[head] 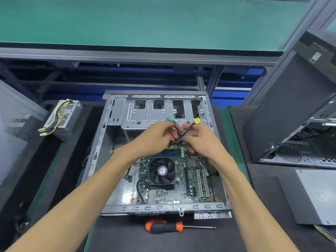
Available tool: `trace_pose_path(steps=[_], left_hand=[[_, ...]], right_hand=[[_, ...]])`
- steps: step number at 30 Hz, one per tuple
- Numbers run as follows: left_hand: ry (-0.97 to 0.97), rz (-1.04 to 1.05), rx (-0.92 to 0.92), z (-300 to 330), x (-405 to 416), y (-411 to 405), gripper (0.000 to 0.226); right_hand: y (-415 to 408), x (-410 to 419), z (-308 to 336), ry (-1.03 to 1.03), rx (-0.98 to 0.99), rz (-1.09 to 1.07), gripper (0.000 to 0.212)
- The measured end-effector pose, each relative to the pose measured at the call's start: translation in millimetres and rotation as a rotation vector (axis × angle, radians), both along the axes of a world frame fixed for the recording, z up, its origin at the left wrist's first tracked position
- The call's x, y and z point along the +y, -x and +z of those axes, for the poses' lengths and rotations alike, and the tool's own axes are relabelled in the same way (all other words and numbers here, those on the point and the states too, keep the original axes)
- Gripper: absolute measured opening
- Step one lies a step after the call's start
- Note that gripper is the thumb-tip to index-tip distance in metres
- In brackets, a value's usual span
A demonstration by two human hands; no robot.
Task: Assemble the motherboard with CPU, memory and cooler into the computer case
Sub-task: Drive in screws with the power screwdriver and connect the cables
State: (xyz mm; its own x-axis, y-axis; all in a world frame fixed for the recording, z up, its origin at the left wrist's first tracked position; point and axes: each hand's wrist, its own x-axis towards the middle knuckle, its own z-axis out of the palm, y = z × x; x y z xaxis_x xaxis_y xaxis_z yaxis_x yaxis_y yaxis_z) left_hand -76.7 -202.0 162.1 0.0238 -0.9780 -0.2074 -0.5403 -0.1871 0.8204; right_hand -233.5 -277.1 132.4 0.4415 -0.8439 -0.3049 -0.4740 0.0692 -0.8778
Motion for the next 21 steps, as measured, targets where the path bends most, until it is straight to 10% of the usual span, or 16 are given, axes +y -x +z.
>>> trace_pose_path(steps=[4, 11, 21], left_hand=[[0.089, -0.052, -0.082, -8.0, 1.5, -1.8, 0.028], [0.065, 0.084, -0.028, -20.0, 3.2, 0.4, 0.028], [0.076, 0.001, -0.147, -18.3, 9.9, -5.9, 0.032]], right_hand=[[9.5, -0.3, 11.0, 0.026, 0.102, -0.046, 0.033], [9.1, 9.8, 17.4, -0.293, -0.351, -0.234, 0.015], [19.1, -1.0, 26.6, -0.121, -0.140, -0.143, 0.014]])
